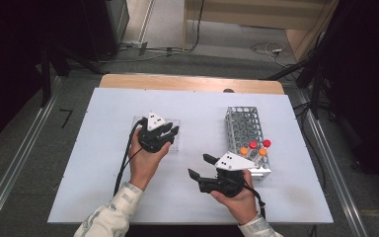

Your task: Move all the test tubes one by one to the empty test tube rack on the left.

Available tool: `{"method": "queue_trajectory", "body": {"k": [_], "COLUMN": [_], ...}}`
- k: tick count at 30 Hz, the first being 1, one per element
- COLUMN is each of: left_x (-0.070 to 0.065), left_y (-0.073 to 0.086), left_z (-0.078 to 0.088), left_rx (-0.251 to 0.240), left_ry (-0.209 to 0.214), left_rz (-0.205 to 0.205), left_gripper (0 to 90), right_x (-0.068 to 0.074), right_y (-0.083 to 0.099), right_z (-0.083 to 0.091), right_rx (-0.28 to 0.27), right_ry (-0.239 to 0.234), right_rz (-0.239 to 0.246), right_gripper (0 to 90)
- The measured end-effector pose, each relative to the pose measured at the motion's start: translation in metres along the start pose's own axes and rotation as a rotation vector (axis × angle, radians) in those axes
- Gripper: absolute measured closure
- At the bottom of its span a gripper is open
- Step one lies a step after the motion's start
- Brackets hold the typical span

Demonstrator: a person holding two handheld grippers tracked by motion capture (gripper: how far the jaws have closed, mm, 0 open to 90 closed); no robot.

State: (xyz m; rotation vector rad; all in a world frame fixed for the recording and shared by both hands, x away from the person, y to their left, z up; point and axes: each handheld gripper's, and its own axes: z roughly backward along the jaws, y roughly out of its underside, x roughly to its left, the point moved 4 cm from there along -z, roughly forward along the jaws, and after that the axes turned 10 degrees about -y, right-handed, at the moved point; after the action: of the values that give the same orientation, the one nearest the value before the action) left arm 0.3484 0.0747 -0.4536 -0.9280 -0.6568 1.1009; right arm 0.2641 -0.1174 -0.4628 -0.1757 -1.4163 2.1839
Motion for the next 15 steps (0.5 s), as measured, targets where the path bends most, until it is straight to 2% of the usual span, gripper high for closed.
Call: {"method": "queue_trajectory", "body": {"k": [4,8,9,10,14,15], "left_x": [0.001,0.0,0.0,-0.001,0.001,0.001], "left_y": [-0.001,-0.002,-0.002,-0.001,0.003,0.004], "left_z": [0.005,0.014,0.017,0.02,0.028,0.03], "left_rx": [0.0,-0.012,-0.014,-0.011,-0.011,-0.003], "left_ry": [0.023,0.047,0.053,0.056,0.069,0.073], "left_rz": [0.024,0.041,0.045,0.047,0.058,0.06], "left_gripper": [56.3,36.4,36.4,28.1,22.9,18.5], "right_x": [0.0,0.001,0.001,0.002,0.004,0.005], "right_y": [-0.001,-0.002,-0.002,-0.002,-0.001,-0.001], "right_z": [0.003,0.009,0.009,0.014,0.021,0.028], "right_rx": [-0.007,-0.012,-0.012,-0.012,-0.019,-0.025], "right_ry": [0.002,0.002,0.002,0.002,0.005,0.01], "right_rz": [0.002,0.005,0.005,0.009,0.018,0.02], "right_gripper": [27.6,26.8,26.8,25.7,25.2,25.0]}}
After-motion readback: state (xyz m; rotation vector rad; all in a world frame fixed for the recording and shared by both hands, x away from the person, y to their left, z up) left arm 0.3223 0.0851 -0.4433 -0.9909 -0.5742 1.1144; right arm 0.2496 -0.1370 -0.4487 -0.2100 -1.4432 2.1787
